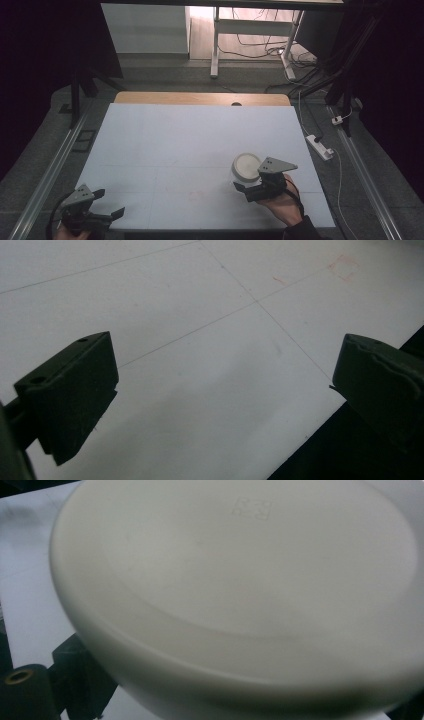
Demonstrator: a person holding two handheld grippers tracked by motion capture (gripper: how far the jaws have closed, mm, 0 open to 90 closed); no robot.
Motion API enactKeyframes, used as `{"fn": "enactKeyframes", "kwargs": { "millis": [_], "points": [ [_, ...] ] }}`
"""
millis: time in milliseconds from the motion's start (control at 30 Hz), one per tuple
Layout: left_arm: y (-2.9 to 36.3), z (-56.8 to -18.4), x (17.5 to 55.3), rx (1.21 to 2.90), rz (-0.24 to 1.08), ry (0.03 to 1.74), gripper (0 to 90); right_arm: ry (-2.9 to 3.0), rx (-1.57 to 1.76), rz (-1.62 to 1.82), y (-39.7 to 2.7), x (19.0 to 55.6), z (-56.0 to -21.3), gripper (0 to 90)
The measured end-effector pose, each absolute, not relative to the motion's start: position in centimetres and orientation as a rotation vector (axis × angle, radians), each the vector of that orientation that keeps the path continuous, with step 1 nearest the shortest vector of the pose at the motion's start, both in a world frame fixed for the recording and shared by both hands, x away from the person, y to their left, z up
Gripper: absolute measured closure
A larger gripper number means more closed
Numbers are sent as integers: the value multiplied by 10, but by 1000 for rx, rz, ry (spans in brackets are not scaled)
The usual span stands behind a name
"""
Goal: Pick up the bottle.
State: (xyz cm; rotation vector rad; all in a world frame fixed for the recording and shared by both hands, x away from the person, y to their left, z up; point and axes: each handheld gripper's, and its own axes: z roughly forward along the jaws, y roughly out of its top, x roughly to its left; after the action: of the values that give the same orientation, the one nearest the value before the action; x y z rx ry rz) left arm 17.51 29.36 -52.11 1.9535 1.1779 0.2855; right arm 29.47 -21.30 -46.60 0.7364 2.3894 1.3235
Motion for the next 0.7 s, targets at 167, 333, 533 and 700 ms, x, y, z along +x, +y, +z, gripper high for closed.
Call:
{"fn": "enactKeyframes", "kwargs": {
  "millis": [167, 333, 533, 700],
  "points": [
    [293, -521, 175, 1956, 289, 1175, 0, 2401, 702, 1329, -200, 302, -462, 70],
    [294, -521, 175, 1954, 287, 1175, 0, 2412, 692, 1331, -189, 309, -462, 70],
    [294, -521, 175, 1956, 285, 1174, 0, 2422, 680, 1337, -179, 316, -461, 71],
    [294, -521, 175, 1956, 283, 1174, 0, 2430, 664, 1332, -169, 322, -460, 70]
  ]
}}
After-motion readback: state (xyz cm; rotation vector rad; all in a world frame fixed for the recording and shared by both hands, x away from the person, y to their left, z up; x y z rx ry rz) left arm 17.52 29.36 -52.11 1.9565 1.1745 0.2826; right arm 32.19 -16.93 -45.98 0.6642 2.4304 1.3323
